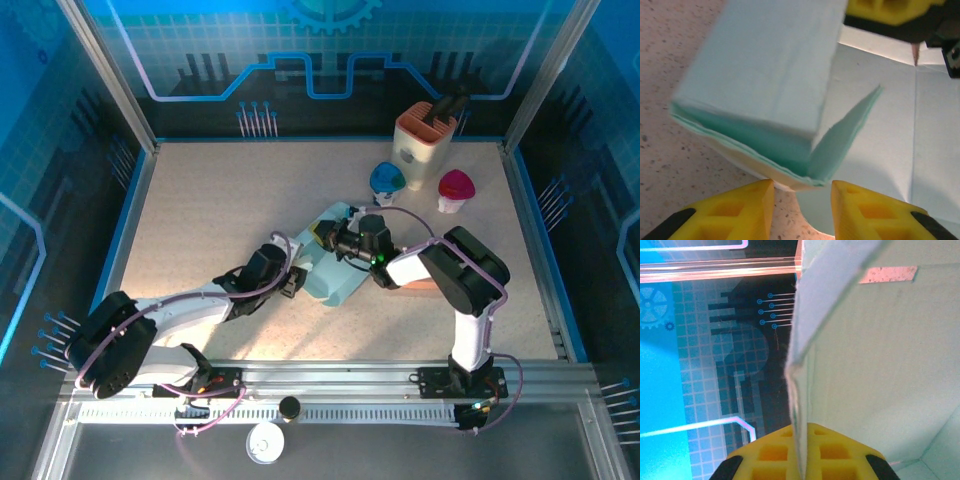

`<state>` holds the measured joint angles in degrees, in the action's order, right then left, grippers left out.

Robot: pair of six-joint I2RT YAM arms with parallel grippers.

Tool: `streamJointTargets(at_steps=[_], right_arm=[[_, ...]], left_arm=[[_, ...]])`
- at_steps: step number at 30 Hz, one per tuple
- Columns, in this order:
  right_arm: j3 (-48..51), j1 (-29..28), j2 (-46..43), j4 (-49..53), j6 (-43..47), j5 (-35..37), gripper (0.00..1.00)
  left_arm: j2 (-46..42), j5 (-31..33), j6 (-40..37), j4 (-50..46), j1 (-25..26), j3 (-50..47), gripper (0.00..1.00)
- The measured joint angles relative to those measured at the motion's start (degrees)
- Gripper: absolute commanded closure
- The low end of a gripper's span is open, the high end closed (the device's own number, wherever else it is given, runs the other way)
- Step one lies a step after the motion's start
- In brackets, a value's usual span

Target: Fold the paper box

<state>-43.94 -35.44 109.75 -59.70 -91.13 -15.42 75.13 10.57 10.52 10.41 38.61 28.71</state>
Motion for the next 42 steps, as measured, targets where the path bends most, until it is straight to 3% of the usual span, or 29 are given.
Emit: streamJointTargets(at_steps=[13, 20, 42], right_arm=[[0.57, -0.72, 1.29, -3.06, -0.37, 2.62, 1.0], [2.23, -1.68, 3.96, -10.12, -1.42, 6.32, 1.0], [3.06, -1.99, 5.14, -14.19, -2.56, 10.58, 1.0]], left_arm=[[4.48, 3.74, 0.28, 4.35, 0.79, 0.0, 0.69], [6.64, 7.13, 2.67, 6.34, 1.62, 0.0, 0.68], [13.81, 17.07, 5.99, 9.66, 4.44, 2.99, 0.81]])
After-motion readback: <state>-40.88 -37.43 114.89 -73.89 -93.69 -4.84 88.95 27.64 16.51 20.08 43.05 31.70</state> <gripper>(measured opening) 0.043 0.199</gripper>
